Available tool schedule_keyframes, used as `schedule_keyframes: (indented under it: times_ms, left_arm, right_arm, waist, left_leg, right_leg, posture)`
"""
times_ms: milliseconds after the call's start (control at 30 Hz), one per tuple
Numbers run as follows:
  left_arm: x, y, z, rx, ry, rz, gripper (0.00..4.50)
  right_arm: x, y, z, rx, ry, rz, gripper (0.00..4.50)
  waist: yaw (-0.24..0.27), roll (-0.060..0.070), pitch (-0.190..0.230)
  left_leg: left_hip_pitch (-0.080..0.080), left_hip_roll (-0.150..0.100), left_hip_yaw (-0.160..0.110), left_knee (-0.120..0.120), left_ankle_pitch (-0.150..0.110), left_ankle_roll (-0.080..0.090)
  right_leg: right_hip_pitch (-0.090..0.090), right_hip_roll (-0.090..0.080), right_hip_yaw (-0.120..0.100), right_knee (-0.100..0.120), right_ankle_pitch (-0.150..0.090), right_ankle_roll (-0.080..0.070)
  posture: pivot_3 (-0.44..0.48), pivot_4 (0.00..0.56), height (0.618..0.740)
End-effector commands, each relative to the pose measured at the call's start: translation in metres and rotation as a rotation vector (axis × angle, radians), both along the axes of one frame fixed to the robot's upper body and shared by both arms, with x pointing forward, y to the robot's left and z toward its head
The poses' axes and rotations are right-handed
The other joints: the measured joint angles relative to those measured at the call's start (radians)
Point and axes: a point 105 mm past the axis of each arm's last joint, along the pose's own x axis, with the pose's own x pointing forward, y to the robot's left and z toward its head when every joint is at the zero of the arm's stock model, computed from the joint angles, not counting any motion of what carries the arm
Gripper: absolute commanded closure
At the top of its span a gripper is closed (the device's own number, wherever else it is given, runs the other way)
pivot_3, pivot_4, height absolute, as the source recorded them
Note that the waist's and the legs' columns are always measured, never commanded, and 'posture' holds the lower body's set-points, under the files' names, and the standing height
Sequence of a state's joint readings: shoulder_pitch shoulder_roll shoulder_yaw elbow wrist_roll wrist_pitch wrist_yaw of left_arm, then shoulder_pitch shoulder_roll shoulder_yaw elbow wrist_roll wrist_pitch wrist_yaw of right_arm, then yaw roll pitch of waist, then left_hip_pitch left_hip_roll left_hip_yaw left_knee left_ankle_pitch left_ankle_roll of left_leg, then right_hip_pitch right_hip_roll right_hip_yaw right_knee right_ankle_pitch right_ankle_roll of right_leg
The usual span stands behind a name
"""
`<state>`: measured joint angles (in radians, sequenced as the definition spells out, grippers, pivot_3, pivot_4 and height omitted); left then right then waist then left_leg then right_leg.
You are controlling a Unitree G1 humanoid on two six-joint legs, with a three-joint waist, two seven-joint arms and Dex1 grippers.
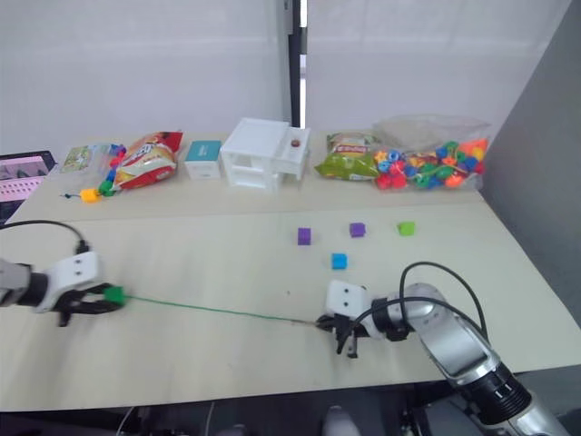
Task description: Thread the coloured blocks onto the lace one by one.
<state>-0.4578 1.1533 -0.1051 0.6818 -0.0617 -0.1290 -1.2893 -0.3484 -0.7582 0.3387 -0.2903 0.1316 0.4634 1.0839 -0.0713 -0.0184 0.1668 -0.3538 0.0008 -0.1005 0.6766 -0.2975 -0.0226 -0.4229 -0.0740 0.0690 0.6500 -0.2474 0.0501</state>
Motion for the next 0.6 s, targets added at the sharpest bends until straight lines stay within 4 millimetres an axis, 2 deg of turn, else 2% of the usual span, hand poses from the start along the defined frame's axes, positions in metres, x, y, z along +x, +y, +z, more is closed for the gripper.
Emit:
schedule_keyframes:
  times_ms: [33, 100, 133, 233, 300, 333, 367, 400, 500, 600]
  left_arm:
    - [0.003, -0.007, 0.0, -0.038, -0.013, -0.016, 3.3]
    - [0.004, -0.017, 0.006, -0.125, 0.005, -0.009, 3.3]
    - [0.003, -0.024, 0.012, -0.181, 0.023, -0.015, 2.27]
    - [0.014, -0.037, 0.034, -0.192, -0.069, -0.054, 1.3]
    - [0.018, -0.041, 0.039, -0.175, -0.102, -0.061, 0.61]
    - [0.017, -0.051, 0.044, -0.204, -0.093, -0.088, 0.32]
    - [0.018, -0.066, 0.052, -0.248, -0.097, -0.123, 0.32]
    - [0.017, -0.099, 0.059, -0.33, -0.092, -0.211, 0.32]
    - [0.0, -0.173, 0.055, -0.435, -0.039, -0.422, 0.32]
    - [-0.007, -0.217, 0.041, -0.481, -0.023, -0.505, 0.32]
  right_arm:
    - [0.004, 0.005, 0.016, 0.023, -0.062, 0.029, 4.5]
    - [0.005, 0.005, 0.016, 0.024, -0.062, 0.031, 4.5]
    - [0.005, 0.006, 0.017, 0.024, -0.063, 0.034, 4.5]
    - [0.004, 0.008, 0.02, 0.028, -0.066, 0.041, 4.5]
    - [0.004, 0.009, 0.021, 0.03, -0.065, 0.044, 4.5]
    - [0.004, 0.011, 0.022, 0.033, -0.064, 0.048, 4.5]
    - [0.003, 0.014, 0.023, 0.039, -0.062, 0.054, 4.5]
    - [0.002, 0.02, 0.023, 0.05, -0.056, 0.063, 4.5]
    - [0.002, 0.03, 0.022, 0.058, -0.052, 0.072, 4.5]
    - [0.004, 0.036, 0.022, 0.055, -0.052, 0.077, 4.5]
  waist:
    - [0.013, 0.0, 0.0]
    - [0.024, 0.0, 0.0]
    - [0.03, 0.0, 0.0]
    - [0.035, -0.001, 0.001]
    - [0.031, -0.002, 0.001]
    - [0.029, -0.002, 0.001]
    - [0.028, -0.002, 0.001]
    - [0.028, -0.002, 0.001]
    - [0.031, -0.002, 0.001]
    - [0.03, -0.002, 0.0]
  left_leg:
    - [-0.001, -0.001, 0.0, 0.001, 0.0, 0.0]
    - [-0.001, -0.002, 0.0, 0.002, 0.0, 0.0]
    - [-0.001, -0.002, 0.0, 0.002, 0.0, 0.0]
    - [-0.003, -0.002, 0.0, 0.003, 0.0, 0.0]
    - [-0.004, -0.002, -0.001, 0.003, 0.0, 0.0]
    - [-0.004, -0.002, -0.001, 0.003, 0.0, 0.0]
    - [-0.004, -0.002, -0.001, 0.002, 0.0, 0.0]
    - [-0.004, -0.002, -0.001, 0.002, 0.0, 0.0]
    - [-0.004, -0.002, -0.001, 0.003, 0.0, 0.0]
    - [-0.005, -0.002, -0.001, 0.004, 0.0, 0.0]
  right_leg:
    - [0.0, -0.001, 0.0, 0.0, 0.0, 0.0]
    - [0.001, -0.003, -0.001, -0.001, 0.0, 0.001]
    - [0.001, -0.003, -0.001, -0.001, 0.0, 0.001]
    - [0.0, -0.003, -0.002, -0.001, 0.0, 0.001]
    - [-0.001, -0.002, -0.002, -0.001, 0.0, 0.001]
    - [-0.001, -0.002, -0.002, -0.001, 0.0, 0.001]
    - [-0.001, -0.002, -0.002, -0.001, 0.0, 0.001]
    - [-0.001, -0.002, -0.002, -0.001, 0.0, 0.001]
    - [0.0, -0.003, -0.002, 0.0, 0.0, 0.001]
    - [0.001, -0.003, -0.002, -0.001, 0.001, 0.002]
  posture:
    - [0.0, 0.15, 0.74]
    - [0.0, 0.15, 0.74]
    - [0.0, 0.15, 0.74]
    - [0.0, 0.15, 0.74]
    - [0.0, 0.15, 0.74]
    - [0.0, 0.15, 0.74]
    - [0.0, 0.15, 0.74]
    - [0.0, 0.15, 0.74]
    - [0.0, 0.15, 0.74]
    - [0.0, 0.15, 0.74]
